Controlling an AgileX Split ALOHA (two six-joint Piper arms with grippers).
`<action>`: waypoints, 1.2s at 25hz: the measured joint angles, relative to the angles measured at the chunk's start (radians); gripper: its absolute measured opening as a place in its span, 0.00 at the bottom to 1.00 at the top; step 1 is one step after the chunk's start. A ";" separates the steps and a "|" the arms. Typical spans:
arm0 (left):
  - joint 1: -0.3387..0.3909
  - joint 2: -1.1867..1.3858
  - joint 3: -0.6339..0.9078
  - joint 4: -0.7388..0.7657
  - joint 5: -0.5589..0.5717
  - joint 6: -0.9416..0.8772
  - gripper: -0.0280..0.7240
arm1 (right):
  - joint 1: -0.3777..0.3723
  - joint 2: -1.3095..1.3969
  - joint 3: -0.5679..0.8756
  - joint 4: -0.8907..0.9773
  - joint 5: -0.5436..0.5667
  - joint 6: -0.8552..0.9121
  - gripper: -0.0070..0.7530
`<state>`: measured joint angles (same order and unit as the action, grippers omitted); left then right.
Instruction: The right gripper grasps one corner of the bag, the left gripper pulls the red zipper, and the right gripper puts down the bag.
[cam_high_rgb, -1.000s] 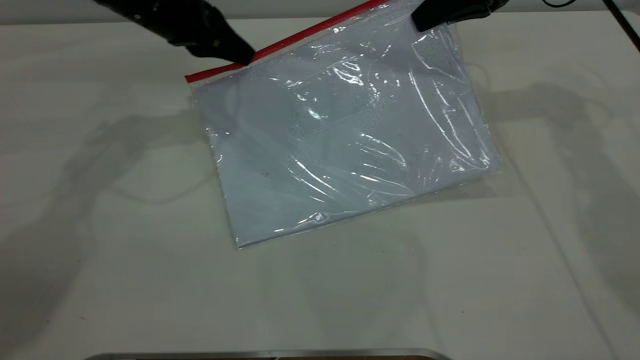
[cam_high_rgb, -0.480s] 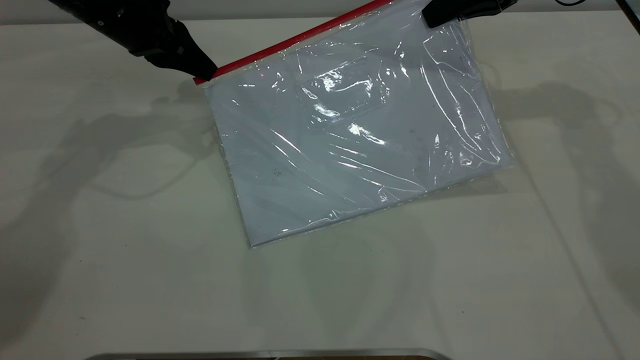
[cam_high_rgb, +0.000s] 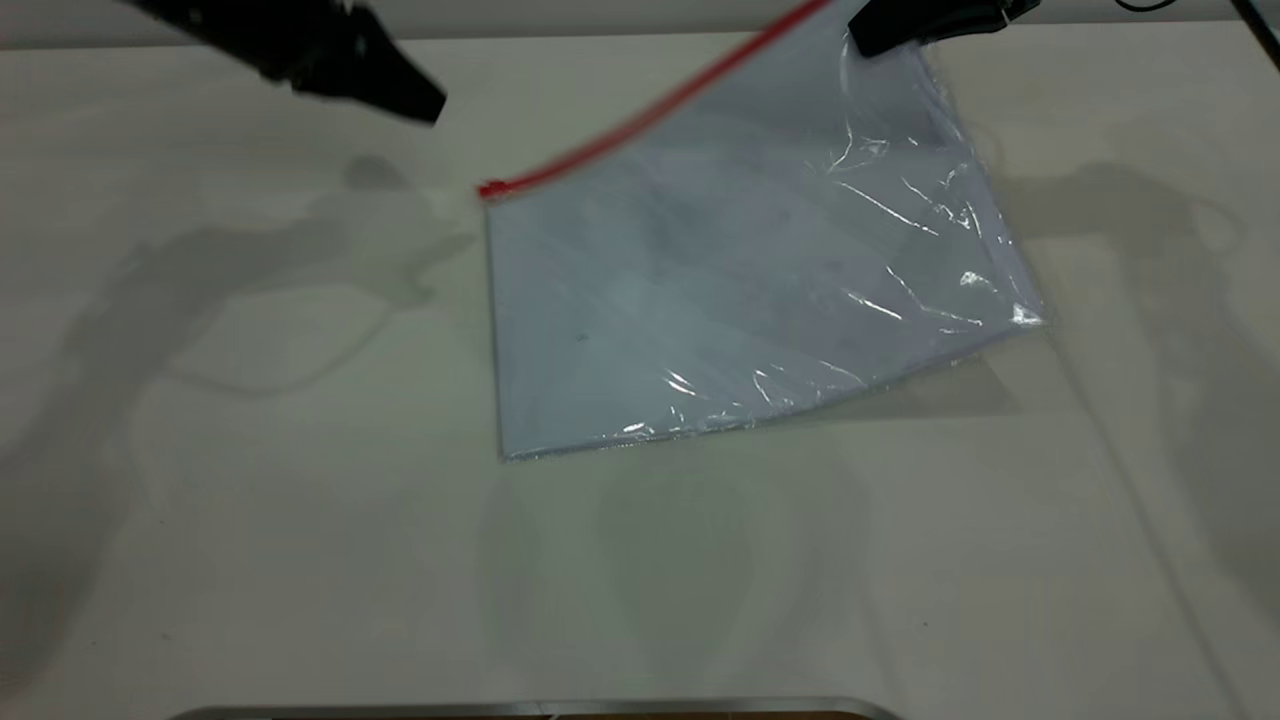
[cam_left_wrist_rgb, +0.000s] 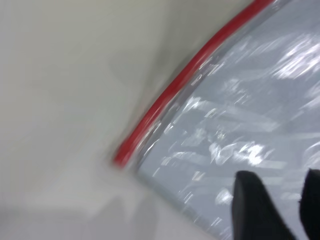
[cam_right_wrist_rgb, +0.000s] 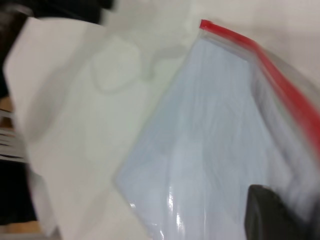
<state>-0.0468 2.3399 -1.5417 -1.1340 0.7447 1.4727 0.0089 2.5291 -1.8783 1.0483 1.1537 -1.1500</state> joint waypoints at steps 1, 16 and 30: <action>0.001 -0.023 0.000 -0.012 0.022 0.000 0.52 | 0.007 0.000 0.000 -0.018 -0.012 0.002 0.27; 0.000 -0.588 0.000 0.015 0.272 -0.185 0.71 | 0.021 -0.103 0.000 -0.948 -0.052 0.903 0.67; -0.002 -1.067 0.010 0.567 0.422 -0.821 0.71 | 0.124 -0.533 0.046 -0.664 0.067 0.898 0.57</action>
<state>-0.0491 1.2727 -1.5320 -0.5669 1.1672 0.6516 0.1332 1.9963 -1.8321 0.3843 1.2210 -0.2520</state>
